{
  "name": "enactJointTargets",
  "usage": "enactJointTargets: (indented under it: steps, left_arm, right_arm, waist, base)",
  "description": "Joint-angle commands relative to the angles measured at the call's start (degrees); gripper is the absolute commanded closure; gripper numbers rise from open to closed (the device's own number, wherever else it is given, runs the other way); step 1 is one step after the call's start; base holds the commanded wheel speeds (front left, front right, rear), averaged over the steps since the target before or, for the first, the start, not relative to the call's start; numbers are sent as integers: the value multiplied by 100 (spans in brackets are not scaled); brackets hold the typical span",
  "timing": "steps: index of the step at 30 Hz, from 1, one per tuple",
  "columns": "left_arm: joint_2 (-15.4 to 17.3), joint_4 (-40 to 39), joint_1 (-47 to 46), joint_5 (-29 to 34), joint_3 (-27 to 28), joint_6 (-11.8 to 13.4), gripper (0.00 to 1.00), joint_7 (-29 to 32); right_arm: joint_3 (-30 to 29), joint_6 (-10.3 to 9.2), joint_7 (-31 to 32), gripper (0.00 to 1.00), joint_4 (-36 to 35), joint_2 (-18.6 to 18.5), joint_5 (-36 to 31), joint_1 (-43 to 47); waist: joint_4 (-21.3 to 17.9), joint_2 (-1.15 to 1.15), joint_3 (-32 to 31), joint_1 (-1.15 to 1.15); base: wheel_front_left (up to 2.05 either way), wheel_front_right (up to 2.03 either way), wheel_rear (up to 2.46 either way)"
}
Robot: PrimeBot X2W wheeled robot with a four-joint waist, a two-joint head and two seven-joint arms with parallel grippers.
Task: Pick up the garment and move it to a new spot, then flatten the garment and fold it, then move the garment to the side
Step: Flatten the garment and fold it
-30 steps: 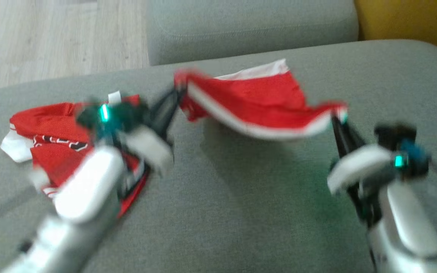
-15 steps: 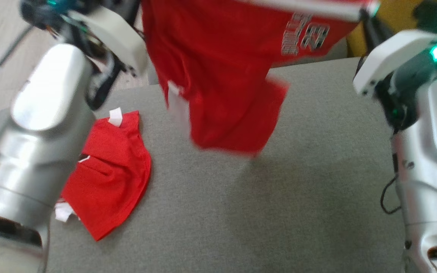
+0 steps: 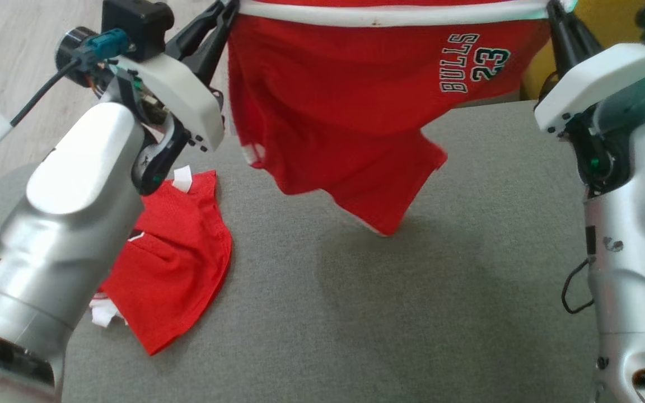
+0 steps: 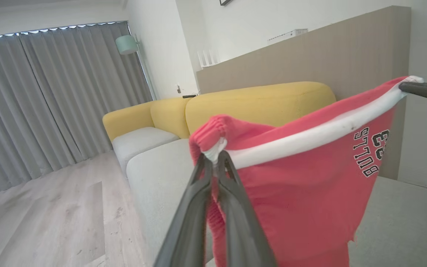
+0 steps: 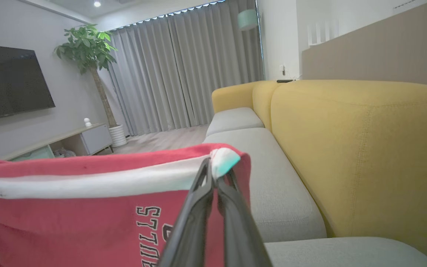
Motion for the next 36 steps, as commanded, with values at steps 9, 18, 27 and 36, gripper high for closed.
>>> enactJointTargets:
  steps: [9,18,27,36]
  left_arm:
    - [486,-259,-319,-339,18,12,100,257]
    - [633,385,-1933,48,74,13,100,293]
    - [324,1509,-3640,653,284,341,100,-1147]
    - [-289,2340,-3193,283,204,64,100,-1668]
  right_arm:
    - [217,-4,135,100,-435,12,46,-181]
    - [-54,-4,-414,100,153,-22,-260,-2065]
    - [-422,-4,-2412,100,1727,15,-1326,-4195]
    - [-928,-4,-2865,100,3357,94,-1817,-4099]
  waist:
    - [-33,0,259,0]
    - [-47,0,1968,0]
    - [-65,0,3051,0]
    - [-47,0,3201,0]
  base:
    - [0,0,0]
    - [0,0,0]
    - [0,0,0]
    - [0,0,0]
